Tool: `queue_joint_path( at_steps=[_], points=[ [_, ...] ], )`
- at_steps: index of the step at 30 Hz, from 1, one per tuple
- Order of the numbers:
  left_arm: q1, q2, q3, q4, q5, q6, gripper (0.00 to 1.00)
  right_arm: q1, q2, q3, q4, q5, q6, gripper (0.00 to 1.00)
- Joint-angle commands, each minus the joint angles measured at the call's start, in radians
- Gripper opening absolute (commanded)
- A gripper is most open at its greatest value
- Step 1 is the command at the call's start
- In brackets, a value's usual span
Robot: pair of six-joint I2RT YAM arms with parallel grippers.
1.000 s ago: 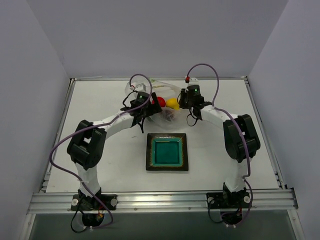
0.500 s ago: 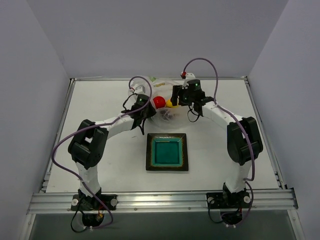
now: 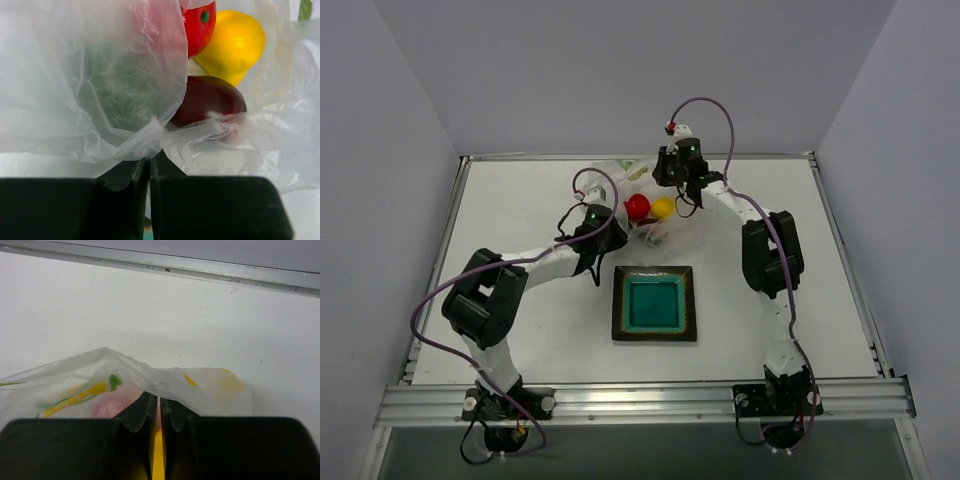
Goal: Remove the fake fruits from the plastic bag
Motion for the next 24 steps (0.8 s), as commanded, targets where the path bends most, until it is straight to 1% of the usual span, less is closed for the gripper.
queue_joint_path(
  at_steps=[1,5,7,12,17,19,21,22,23,24],
  points=[
    [-0.011,-0.078,-0.016,0.057,0.021,-0.010,0.02,-0.021,0.072,0.126,0.018,0.003,0.021,0.02],
    [-0.017,-0.095,-0.084,0.113,0.023,-0.028,0.02,-0.032,0.128,0.191,0.018,0.015,0.029,0.00],
    [-0.018,-0.109,-0.133,0.161,0.017,-0.040,0.02,-0.038,0.152,0.212,0.018,0.018,0.032,0.00],
    [-0.026,-0.117,-0.197,0.246,0.011,-0.063,0.02,-0.053,0.190,0.286,0.011,0.008,0.041,0.00],
    [-0.043,-0.110,-0.245,0.311,0.008,-0.077,0.02,-0.048,0.180,0.303,-0.025,-0.011,0.024,0.03],
    [-0.049,-0.117,-0.250,0.320,0.011,-0.074,0.03,-0.047,0.161,0.307,-0.063,-0.008,0.019,0.04],
    [-0.049,-0.132,-0.254,0.321,0.017,-0.045,0.29,-0.042,0.136,0.321,-0.104,-0.019,0.003,0.06],
    [-0.051,-0.168,-0.256,0.317,0.009,-0.028,0.42,-0.038,0.122,0.333,-0.159,-0.011,-0.028,0.11],
    [-0.049,-0.188,-0.254,0.299,-0.001,-0.010,0.53,-0.036,0.106,0.330,-0.182,0.013,-0.039,0.13],
    [-0.049,-0.213,-0.241,0.273,-0.017,0.018,0.68,-0.033,0.067,0.320,-0.210,0.014,-0.045,0.17]
  ],
)
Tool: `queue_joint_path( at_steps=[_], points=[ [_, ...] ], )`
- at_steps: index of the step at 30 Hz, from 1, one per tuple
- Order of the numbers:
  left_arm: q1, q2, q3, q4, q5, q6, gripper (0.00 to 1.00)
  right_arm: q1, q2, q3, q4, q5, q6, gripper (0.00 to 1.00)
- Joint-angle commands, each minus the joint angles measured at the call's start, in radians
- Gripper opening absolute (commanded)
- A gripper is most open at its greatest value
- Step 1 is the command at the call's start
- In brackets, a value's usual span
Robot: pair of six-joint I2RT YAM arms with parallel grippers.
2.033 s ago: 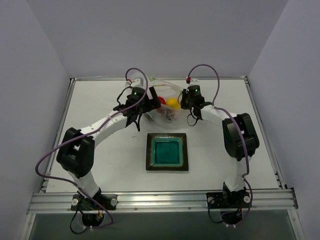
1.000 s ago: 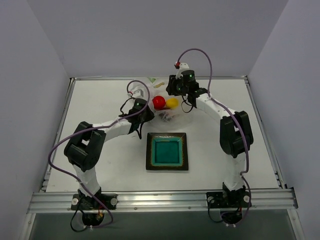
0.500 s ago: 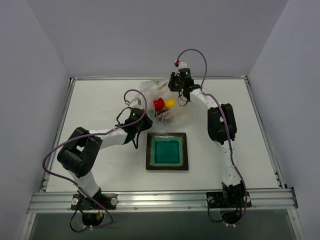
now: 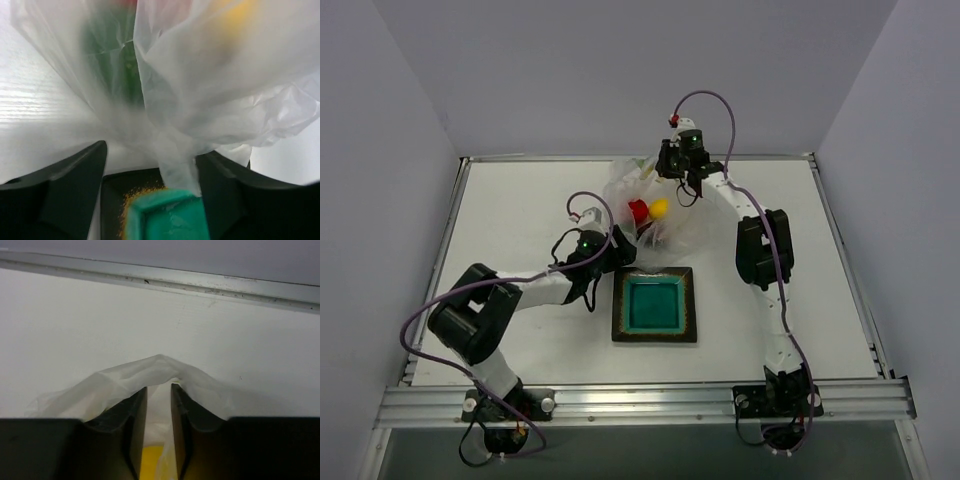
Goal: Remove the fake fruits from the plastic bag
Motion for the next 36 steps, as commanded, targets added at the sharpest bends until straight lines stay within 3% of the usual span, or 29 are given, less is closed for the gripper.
queue_joint_path(
  at_steps=[1,6,9,13,18,26,30,36],
  points=[
    [-0.004,-0.158,0.047,-0.046,-0.062,0.066,0.73,0.009,-0.138,0.021,-0.108,0.012,-0.047,0.26],
    [-0.016,-0.283,0.098,-0.204,-0.153,0.131,0.76,0.025,-0.281,-0.153,-0.105,-0.022,-0.035,0.55],
    [-0.027,-0.342,0.144,-0.315,-0.222,0.165,0.75,0.057,-0.330,-0.218,-0.105,0.007,-0.056,0.64],
    [-0.033,-0.332,0.257,-0.496,-0.269,0.209,0.77,0.081,-0.364,-0.249,-0.103,0.059,-0.053,0.68],
    [-0.018,-0.185,0.510,-0.698,-0.322,0.309,0.88,0.106,-0.472,-0.328,-0.085,0.153,-0.003,0.70],
    [0.051,0.035,0.741,-0.853,-0.210,0.358,0.95,0.157,-0.709,-0.728,0.019,0.374,0.122,0.86],
    [0.073,0.107,0.747,-0.840,-0.178,0.346,0.93,0.184,-0.718,-0.812,0.039,0.401,0.137,0.93],
    [0.111,0.119,0.637,-0.726,-0.124,0.307,0.88,0.223,-0.640,-0.878,0.073,0.420,0.151,0.96]
  ],
)
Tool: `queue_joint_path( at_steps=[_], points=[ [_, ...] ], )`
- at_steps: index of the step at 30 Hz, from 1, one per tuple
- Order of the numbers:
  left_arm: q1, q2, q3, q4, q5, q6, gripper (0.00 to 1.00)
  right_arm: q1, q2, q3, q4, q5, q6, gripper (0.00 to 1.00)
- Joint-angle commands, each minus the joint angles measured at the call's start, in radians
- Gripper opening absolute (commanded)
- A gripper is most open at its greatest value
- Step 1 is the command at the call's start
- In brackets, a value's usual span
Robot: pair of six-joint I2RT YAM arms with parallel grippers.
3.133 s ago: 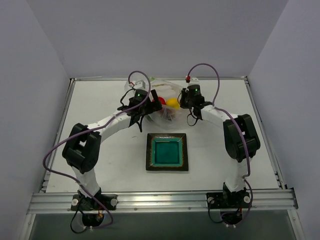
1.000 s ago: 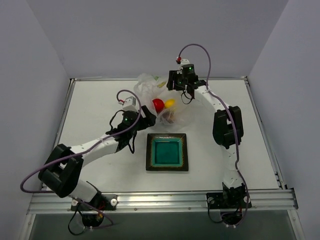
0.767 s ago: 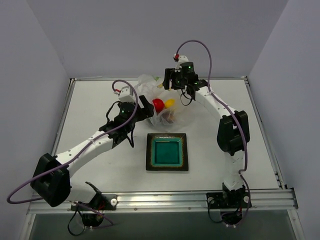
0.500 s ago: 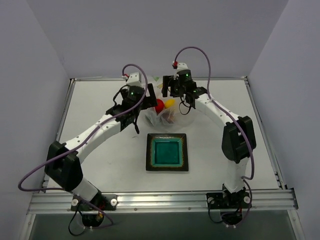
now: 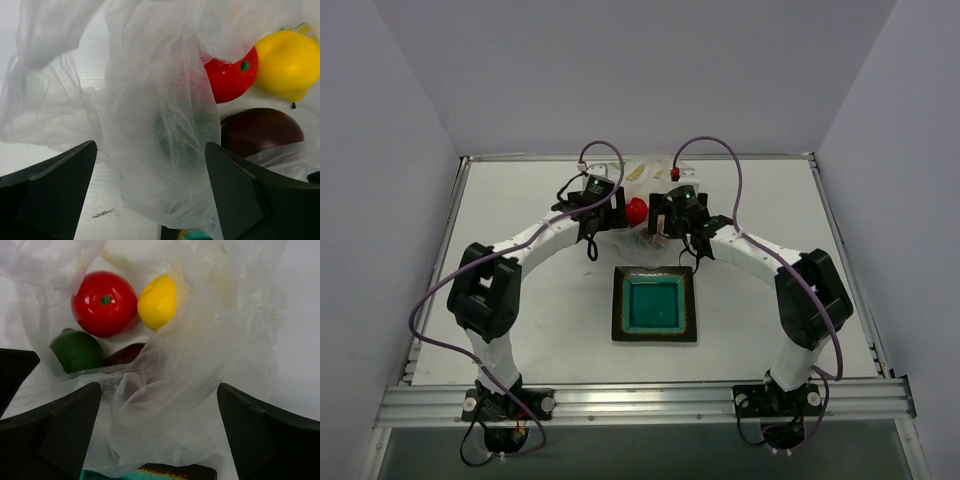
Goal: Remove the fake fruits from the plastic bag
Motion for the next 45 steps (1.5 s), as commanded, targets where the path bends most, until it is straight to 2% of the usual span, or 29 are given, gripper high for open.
queue_joint_path(
  at_steps=[1,2,4,5,8,9,12,16,20,23,26,27,28,29,32,34,38,45],
  points=[
    [0.032,-0.029,-0.034,0.067,0.050,-0.024,0.85,0.012,0.040,-0.027,0.052,0.080,0.019,0.93],
    [0.046,-0.032,-0.080,0.087,0.064,-0.041,0.79,0.009,0.040,-0.036,0.061,0.097,0.021,0.89],
    [0.060,-0.057,-0.142,0.173,0.104,-0.059,0.69,0.001,0.033,-0.071,0.098,0.111,0.038,0.58],
    [0.066,-0.066,-0.207,0.210,0.113,-0.079,0.58,-0.004,0.025,-0.086,0.127,0.113,0.044,0.35],
    [0.066,-0.101,-0.295,0.342,0.130,-0.118,0.41,-0.005,0.028,-0.134,0.146,0.126,0.058,0.11],
    [0.066,-0.115,-0.344,0.392,0.138,-0.130,0.30,-0.007,0.031,-0.143,0.149,0.132,0.059,0.03],
    [0.064,-0.138,-0.418,0.477,0.150,-0.165,0.15,-0.028,0.037,-0.191,0.167,0.142,0.065,0.00],
    [0.064,-0.150,-0.450,0.514,0.167,-0.188,0.02,-0.073,0.039,-0.241,0.218,0.096,0.072,0.00],
    [0.060,-0.175,-0.462,0.531,0.179,-0.198,0.02,-0.090,0.085,-0.231,0.242,0.041,0.046,0.01],
    [0.032,-0.250,-0.478,0.512,0.172,-0.182,0.02,-0.084,0.103,-0.218,0.251,0.021,0.044,0.01],
    [-0.047,-0.371,-0.482,0.413,0.068,-0.138,0.03,-0.084,0.094,-0.226,0.270,0.008,0.044,0.02],
    [-0.074,-0.421,-0.484,0.356,-0.033,-0.127,0.04,-0.084,0.092,-0.226,0.270,0.004,0.041,0.02],
    [-0.098,-0.443,-0.485,0.333,-0.074,-0.121,0.07,-0.084,0.091,-0.226,0.270,0.002,0.041,0.02],
    [-0.120,-0.460,-0.490,0.316,-0.103,-0.115,0.19,-0.082,0.083,-0.231,0.276,-0.002,0.039,0.02],
    [-0.186,-0.503,-0.484,0.261,-0.186,-0.092,0.39,-0.082,0.066,-0.250,0.288,-0.012,0.041,0.02],
    [-0.219,-0.493,-0.427,0.204,-0.238,-0.073,0.46,-0.084,0.060,-0.257,0.288,-0.010,0.036,0.02],
    [-0.235,-0.419,-0.309,0.161,-0.244,-0.020,0.57,-0.084,0.054,-0.257,0.290,-0.015,0.038,0.02],
    [-0.221,-0.102,0.031,0.031,-0.238,0.080,0.67,-0.084,0.056,-0.264,0.301,-0.030,0.044,0.02]
  ],
)
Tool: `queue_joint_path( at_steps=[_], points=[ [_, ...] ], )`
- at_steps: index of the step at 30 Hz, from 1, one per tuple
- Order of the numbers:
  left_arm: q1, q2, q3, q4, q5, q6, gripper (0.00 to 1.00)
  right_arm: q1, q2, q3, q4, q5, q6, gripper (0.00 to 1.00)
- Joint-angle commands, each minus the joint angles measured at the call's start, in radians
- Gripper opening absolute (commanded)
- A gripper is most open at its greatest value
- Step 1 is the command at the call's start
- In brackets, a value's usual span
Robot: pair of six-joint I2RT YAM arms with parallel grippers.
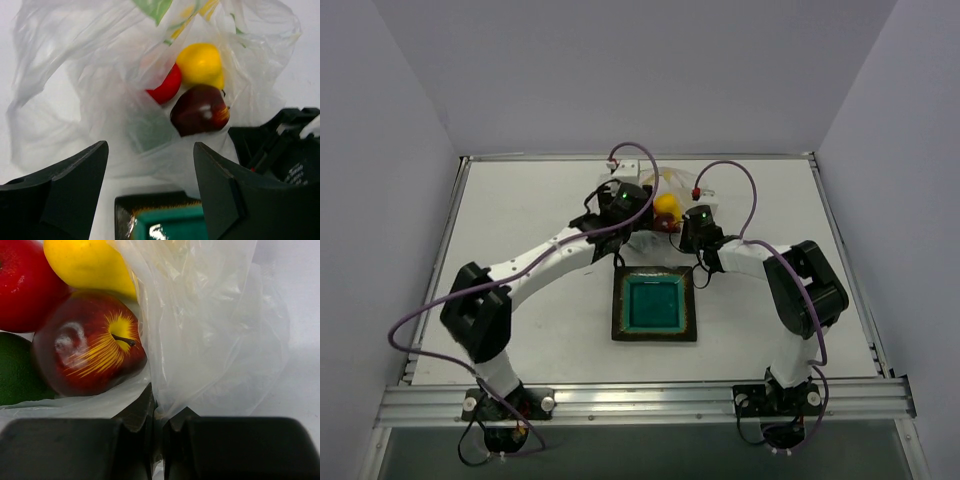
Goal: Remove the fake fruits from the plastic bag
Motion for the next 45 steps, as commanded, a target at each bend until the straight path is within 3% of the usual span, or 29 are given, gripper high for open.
queue_joint_path(
  at_steps=[1,5,13,17,18,21,29,41,45],
  points=[
    [0.018,0.111,0.167,-0.115,-0.028,0.079,0.67,0.002,-0.042,-0.015,0.022,-0.007,-0.004,0.02],
    [0.061,0.272,0.320,-0.188,-0.004,0.085,0.67,-0.005,-0.051,-0.018,0.022,-0.013,-0.004,0.02],
    [0.096,0.409,0.434,-0.195,-0.035,0.139,0.65,-0.010,-0.060,-0.026,0.024,-0.019,-0.005,0.02],
    [0.119,0.443,0.445,-0.175,-0.025,0.162,0.43,-0.013,-0.060,-0.024,0.022,-0.013,-0.007,0.02],
    [0.124,0.438,0.439,-0.169,-0.022,0.164,0.23,-0.015,-0.062,-0.026,0.022,-0.013,-0.007,0.02],
    [0.147,0.392,0.364,-0.108,0.015,0.147,0.03,-0.024,-0.062,-0.030,0.022,-0.013,-0.007,0.02],
    [0.284,0.239,0.140,0.019,0.176,0.059,0.02,-0.074,-0.050,-0.056,0.029,0.000,0.005,0.02],
    [0.343,0.206,0.057,0.111,0.281,0.007,0.02,-0.110,-0.047,-0.067,-0.002,0.031,0.005,0.02],
    [0.320,0.199,0.047,0.124,0.317,0.001,0.02,-0.082,-0.082,-0.044,-0.040,-0.003,-0.002,0.17]
  ],
)
